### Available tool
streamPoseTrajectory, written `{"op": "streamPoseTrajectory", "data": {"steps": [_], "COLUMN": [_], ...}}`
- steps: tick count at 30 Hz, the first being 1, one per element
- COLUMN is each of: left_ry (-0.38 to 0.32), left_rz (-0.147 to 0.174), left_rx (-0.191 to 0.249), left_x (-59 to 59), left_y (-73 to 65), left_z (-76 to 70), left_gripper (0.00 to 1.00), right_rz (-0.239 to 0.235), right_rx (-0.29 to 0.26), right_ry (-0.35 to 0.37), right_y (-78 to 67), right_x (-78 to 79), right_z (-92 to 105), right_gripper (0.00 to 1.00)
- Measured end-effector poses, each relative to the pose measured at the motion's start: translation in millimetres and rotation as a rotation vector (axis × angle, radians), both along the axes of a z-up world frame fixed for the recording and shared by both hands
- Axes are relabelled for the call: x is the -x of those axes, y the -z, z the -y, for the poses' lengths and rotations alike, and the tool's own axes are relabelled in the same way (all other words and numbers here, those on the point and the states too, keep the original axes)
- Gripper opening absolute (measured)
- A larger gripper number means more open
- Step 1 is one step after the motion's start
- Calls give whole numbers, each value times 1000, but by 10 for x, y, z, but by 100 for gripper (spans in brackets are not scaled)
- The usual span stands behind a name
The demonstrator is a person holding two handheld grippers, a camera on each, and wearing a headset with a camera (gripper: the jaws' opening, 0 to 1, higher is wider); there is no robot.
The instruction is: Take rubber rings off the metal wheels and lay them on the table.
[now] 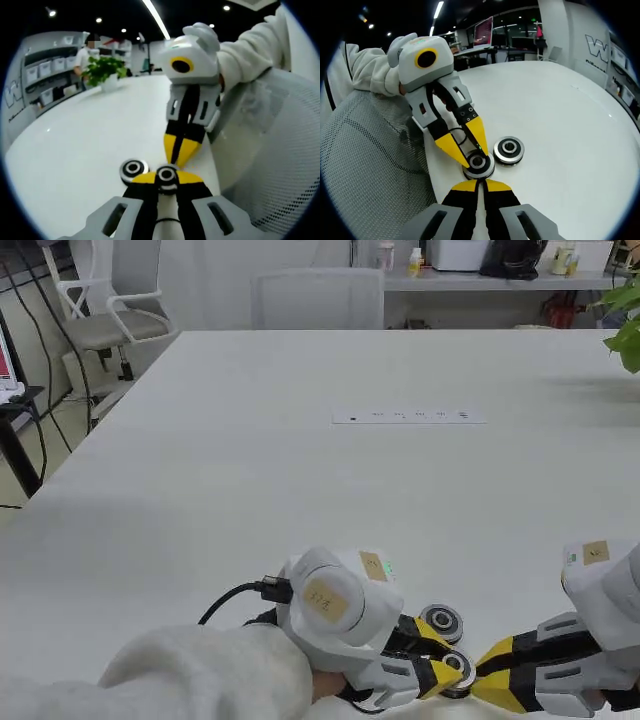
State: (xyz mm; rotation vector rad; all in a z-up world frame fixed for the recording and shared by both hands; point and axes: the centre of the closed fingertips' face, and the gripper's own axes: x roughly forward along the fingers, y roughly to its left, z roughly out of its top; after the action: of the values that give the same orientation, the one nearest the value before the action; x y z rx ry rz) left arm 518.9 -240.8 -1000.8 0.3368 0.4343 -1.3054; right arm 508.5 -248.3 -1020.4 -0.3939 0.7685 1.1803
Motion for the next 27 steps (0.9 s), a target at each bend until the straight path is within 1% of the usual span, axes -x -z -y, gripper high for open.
{"op": "streamPoseTrajectory", "data": {"steps": [1, 4, 8, 10, 12, 14, 15, 16, 17, 18, 19, 20, 21, 22, 23, 24, 27], "left_ry": [0, -1, -1, 1, 1, 2, 2, 2, 2, 2, 2, 2, 2, 2, 1, 1, 0], "left_rz": [0, 1, 1, 3, 1, 0, 0, 0, -1, 0, 0, 0, 0, 1, 0, 0, -1], "left_rx": [0, -4, -5, -7, -5, -5, -4, -3, -3, -4, -3, -4, -4, -4, -4, -4, -4], "left_x": [1, 4, 4, 3, 3, 1, 0, 0, 0, 1, 1, 1, 0, -2, -2, 0, -1], "left_y": [0, 0, 1, 2, 3, 3, 3, 4, 4, 3, 3, 4, 4, 3, 3, 3, 3], "left_z": [1, 3, 3, 3, 3, 2, 1, 1, 0, 1, 1, 1, 1, 0, -1, 0, 0], "left_gripper": [13, 13, 13, 13, 13, 13, 13, 13, 13, 13, 13, 13, 13, 13, 13, 13, 13], "right_rz": [-13, -14, -8, -23, -28, -19, -23, -34, -50, -87, -79, -62, -31, -4, -28, -42, -22], "right_rx": [0, 1, 2, -8, -12, -9, -6, 0, -12, -17, -19, -23, -29, -37, -39, -42, -25], "right_ry": [4, 10, 44, 62, 62, 50, 47, 41, 43, 48, 44, 37, 28, 12, 43, 51, 31], "right_y": [4, -1, -22, -32, -35, -43, -33, -11, -6, 4, 2, -7, -25, -40, -24, -13, -14], "right_x": [2, -2, -52, -62, -53, -32, -28, 10, 22, 74, 62, 59, 20, -11, 1, 6, 4], "right_z": [0, 5, 26, 39, 37, 27, 28, 31, 4, -16, -26, -42, -70, -102, -109, -127, -109], "right_gripper": [1, 0, 0, 0, 0, 0, 0, 5, 18, 26, 28, 24, 20, 19, 21, 22, 21]}}
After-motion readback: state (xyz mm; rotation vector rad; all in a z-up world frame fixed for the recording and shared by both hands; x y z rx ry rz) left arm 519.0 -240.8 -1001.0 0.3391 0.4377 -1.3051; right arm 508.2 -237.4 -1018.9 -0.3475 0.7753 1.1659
